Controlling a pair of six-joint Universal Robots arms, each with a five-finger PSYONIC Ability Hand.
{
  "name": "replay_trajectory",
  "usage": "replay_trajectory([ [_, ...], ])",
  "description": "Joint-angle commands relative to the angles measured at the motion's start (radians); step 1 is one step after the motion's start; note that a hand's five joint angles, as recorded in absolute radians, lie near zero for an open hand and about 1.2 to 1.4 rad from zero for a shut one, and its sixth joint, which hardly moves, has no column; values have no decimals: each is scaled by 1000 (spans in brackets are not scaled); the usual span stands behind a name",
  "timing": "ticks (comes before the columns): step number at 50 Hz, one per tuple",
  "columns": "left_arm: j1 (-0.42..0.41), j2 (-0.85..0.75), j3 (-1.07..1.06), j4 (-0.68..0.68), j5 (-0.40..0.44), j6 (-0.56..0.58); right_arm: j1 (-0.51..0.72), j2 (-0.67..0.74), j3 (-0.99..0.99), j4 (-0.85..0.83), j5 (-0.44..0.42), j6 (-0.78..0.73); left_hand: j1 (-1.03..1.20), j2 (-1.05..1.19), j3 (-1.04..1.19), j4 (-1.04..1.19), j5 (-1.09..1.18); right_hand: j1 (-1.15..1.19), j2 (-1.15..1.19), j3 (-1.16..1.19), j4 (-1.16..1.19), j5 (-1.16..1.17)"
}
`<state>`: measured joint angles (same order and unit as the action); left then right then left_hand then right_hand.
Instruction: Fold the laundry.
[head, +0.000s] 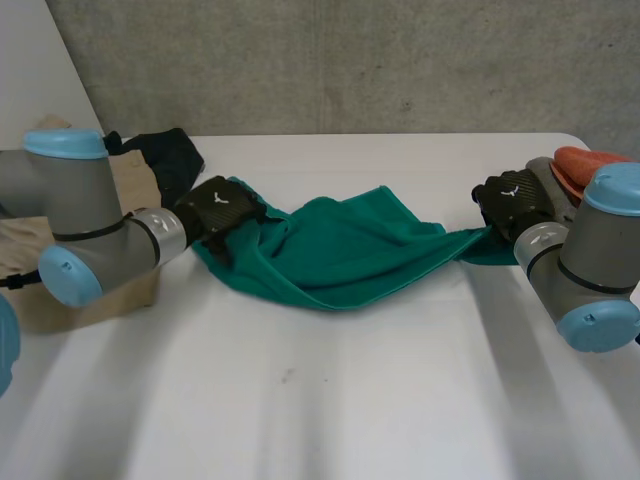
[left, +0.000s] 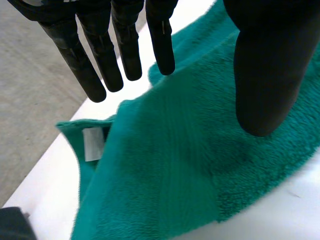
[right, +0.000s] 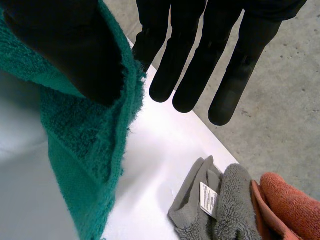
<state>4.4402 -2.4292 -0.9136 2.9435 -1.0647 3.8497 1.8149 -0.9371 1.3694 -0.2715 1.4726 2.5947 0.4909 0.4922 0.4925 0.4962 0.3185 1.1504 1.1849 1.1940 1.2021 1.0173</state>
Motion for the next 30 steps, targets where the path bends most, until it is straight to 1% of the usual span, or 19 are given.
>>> replay_trajectory([
  [1,-18,-33,10,-3,0,51,3,7,-1,2,0,-15,43,41,41,37,40,246,211,202,194,204],
  [8,-30,-70,53,-14,-14,80,7,11,-10,2,0,-25,95,94,94,90,93,246,211,202,194,204],
  [10,-35,-82,65,-18,-20,90,9,14,-16,2,0,-27,192,190,190,186,190,246,211,202,194,204],
  [11,-39,-93,81,-23,-24,102,11,17,-26,2,0,-30,477,476,476,472,475,246,211,202,194,204],
  [12,-41,-97,91,-20,-29,108,12,20,-30,2,0,-31,669,668,667,664,667,246,211,202,194,204],
  [13,-42,-100,102,-17,-37,116,12,21,-36,2,0,-33,845,844,844,840,843,246,211,202,194,204],
  [14,-45,-105,114,-15,-49,122,14,24,-44,0,0,-34,905,903,903,899,903,246,211,202,194,204],
  [18,-53,-113,197,23,-168,119,21,47,-105,-6,6,-44,905,904,904,900,903,246,211,202,194,204],
  [19,-56,-113,234,60,-216,108,26,63,-143,-12,11,-41,905,904,904,900,903,246,211,202,194,204],
  [22,-59,-110,294,136,-273,84,37,93,-231,-29,32,-36,905,904,904,900,903,246,211,202,194,204],
  [23,-62,-107,335,196,-297,62,44,116,-301,-52,60,-30,905,904,904,900,903,246,211,202,194,204],
  [26,-65,-97,409,299,-330,24,52,148,-422,-118,110,-15,905,904,904,900,903,246,211,202,194,204],
  [27,-67,-90,453,372,-356,-7,53,170,-508,-186,148,2,905,904,904,900,903,246,211,202,194,204],
  [29,-67,-79,493,437,-395,-41,57,188,-579,-267,185,18,905,904,904,900,903,246,211,202,194,204],
  [30,-67,-67,527,494,-437,-71,60,207,-646,-352,224,27,905,904,904,900,903,246,211,202,194,204],
])
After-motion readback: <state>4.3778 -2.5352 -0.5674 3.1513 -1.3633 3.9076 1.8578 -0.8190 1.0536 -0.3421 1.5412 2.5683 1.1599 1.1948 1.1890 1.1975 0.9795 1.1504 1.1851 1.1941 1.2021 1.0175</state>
